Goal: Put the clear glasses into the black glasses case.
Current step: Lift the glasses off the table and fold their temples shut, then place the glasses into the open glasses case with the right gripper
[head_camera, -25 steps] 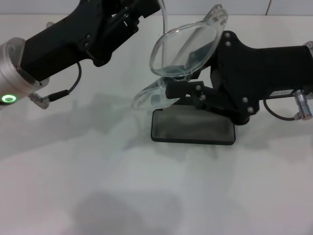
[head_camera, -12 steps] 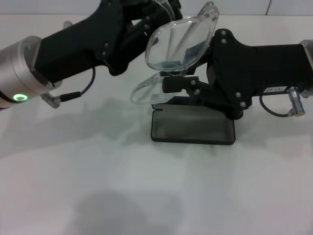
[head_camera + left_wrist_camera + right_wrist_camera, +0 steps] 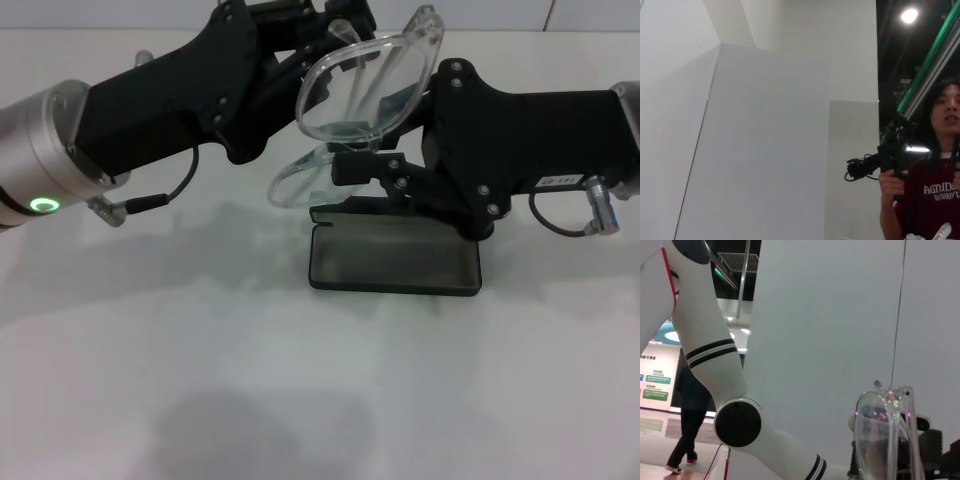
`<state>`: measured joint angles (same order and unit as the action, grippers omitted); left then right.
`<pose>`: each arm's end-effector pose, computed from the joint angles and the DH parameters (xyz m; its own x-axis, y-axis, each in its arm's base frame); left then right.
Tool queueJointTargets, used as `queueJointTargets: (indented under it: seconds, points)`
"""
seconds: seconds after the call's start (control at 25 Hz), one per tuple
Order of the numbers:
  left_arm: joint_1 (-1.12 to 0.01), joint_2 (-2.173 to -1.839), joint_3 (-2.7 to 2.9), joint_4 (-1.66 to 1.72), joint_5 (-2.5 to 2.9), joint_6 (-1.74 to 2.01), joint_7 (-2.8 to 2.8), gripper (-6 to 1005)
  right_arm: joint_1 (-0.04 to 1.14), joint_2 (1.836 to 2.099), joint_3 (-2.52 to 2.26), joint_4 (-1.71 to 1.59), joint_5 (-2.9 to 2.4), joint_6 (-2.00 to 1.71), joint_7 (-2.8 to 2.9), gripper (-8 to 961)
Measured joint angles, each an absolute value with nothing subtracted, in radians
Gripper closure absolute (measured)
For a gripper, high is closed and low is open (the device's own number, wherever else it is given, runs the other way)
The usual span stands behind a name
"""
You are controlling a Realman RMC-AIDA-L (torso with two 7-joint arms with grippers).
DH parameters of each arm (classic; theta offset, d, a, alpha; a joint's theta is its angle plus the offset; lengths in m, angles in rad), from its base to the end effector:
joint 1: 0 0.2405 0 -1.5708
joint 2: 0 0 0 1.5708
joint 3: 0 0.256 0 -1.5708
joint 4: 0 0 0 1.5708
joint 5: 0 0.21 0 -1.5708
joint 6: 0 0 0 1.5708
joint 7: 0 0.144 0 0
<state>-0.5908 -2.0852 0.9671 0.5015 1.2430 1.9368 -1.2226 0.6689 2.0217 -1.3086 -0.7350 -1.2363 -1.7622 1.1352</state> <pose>-0.1616 0.3085 0.0216 0.3590 0.0609 0.9313 0.0891 -0.9956 0.0307 0.1088 0.3233 0.0040 0.5991 0.1809 -0.7800 0.2382 -0.9703 -0.0421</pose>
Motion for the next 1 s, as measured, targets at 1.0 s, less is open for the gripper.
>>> queueJointTargets:
  seconds: [1.0]
  points:
    - [-0.596, -2.087, 0.957, 0.496, 1.244, 1.929, -1.21, 823, 0.669, 2.025, -1.31, -0.726, -1.233, -1.761, 1.136, 845]
